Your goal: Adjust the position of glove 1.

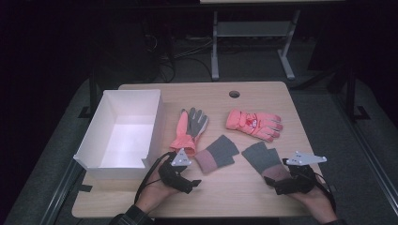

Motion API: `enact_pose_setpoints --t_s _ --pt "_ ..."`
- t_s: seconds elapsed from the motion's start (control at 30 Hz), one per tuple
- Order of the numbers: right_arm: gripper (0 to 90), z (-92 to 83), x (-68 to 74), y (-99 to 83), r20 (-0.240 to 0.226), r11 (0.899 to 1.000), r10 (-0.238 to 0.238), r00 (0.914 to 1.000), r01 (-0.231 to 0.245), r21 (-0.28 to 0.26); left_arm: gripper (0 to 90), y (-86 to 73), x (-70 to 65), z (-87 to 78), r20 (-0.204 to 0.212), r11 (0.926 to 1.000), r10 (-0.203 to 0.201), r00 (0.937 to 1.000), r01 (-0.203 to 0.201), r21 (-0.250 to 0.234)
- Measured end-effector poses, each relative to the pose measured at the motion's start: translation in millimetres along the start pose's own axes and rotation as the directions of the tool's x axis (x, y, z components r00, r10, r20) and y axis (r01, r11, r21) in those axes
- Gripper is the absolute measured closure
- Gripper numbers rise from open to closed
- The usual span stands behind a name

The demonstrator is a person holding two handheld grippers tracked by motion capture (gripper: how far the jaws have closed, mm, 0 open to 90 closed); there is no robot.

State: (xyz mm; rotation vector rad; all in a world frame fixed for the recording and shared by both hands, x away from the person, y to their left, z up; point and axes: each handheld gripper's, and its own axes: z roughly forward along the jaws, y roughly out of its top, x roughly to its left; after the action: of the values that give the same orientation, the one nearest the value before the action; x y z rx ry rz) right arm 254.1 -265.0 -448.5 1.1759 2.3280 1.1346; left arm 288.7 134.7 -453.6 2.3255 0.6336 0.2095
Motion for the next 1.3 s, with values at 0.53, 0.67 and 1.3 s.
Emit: enact_pose_setpoints --t_s 0.53,0.67,1.3 --pt "20.1 -12.7 -5.2 5.6 0.034 1.000 -0.019 0.9992 0.020 -0.021 13.8 2.5 -8.3 1.7 0.034 0.9999 0.013 0.9993 -0.013 -0.009" --pt "42.4 -15.4 -7.4 6.5 0.046 0.999 -0.028 0.9986 0.029 -0.037 13.9 3.3 -7.5 2.5 0.039 0.9999 0.014 0.9992 -0.014 -0.007" --pt "90.0 -6.5 -39.2 0.8 0.023 0.999 -0.009 0.9997 0.008 0.051 13.9 3.3 -6.4 -0.1 0.043 0.9998 0.014 0.9990 -0.013 -0.018"
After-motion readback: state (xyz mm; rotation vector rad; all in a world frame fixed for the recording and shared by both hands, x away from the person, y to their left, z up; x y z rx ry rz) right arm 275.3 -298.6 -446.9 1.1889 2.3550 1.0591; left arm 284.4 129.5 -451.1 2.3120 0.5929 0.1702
